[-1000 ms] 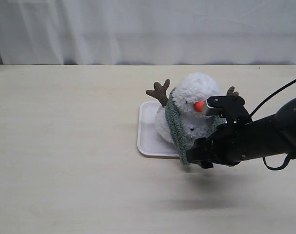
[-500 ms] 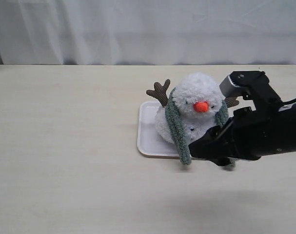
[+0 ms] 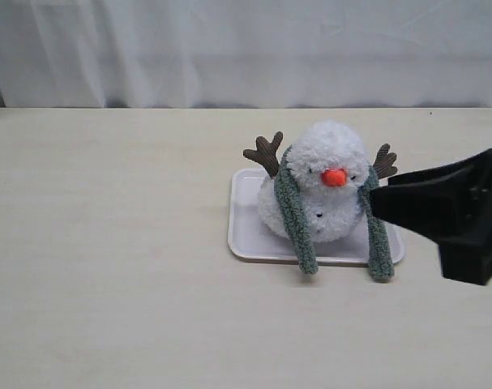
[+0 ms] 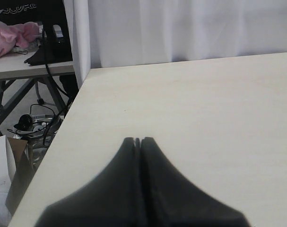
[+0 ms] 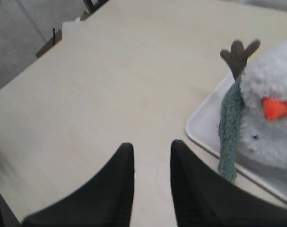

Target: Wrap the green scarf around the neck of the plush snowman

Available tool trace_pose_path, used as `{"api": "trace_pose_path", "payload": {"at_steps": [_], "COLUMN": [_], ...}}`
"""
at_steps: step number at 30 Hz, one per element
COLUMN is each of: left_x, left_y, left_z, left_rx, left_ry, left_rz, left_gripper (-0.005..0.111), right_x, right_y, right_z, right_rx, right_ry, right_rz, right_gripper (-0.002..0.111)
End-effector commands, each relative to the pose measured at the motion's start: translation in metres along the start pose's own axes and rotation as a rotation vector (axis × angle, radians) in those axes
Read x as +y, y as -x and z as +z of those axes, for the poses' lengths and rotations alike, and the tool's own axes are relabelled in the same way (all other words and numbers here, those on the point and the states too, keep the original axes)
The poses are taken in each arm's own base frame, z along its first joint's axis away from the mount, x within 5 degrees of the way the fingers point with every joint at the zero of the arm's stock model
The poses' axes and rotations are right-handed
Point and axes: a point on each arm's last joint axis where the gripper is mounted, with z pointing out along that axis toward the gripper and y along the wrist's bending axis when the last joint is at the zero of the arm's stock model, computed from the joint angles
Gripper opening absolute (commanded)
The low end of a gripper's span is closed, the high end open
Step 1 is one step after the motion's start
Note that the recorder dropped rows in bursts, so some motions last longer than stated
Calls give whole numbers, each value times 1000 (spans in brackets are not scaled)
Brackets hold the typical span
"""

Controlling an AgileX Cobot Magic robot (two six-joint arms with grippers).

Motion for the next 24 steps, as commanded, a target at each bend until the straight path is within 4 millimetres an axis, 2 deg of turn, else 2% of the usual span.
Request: {"api": "trace_pose_path", "payload": {"at_steps": [1, 4, 11, 17, 24], "left_x": [0, 0, 0, 0, 0], "left_y": [0, 0, 0, 0, 0], "left_z": [0, 0, 0, 0, 0], "left_rx": [-8, -8, -8, -8, -8], "left_ry": [-3, -3, -3, -3, -3], "left_rz": [-4, -4, -4, -4, -4], "left_gripper": [0, 0, 0, 0, 0], "right_x": [16, 27, 49, 61, 70], "right_y": [-1, -3, -15, -27, -38], "right_z": [-34, -58, -99, -123, -139], "right_rx": [-128, -223, -394, -500, -568], "right_ry": [-13, -19, -7, -9, 5], "right_rz": [-93, -143, -206, -255, -293], "right_gripper": [11, 4, 4, 4, 4]}}
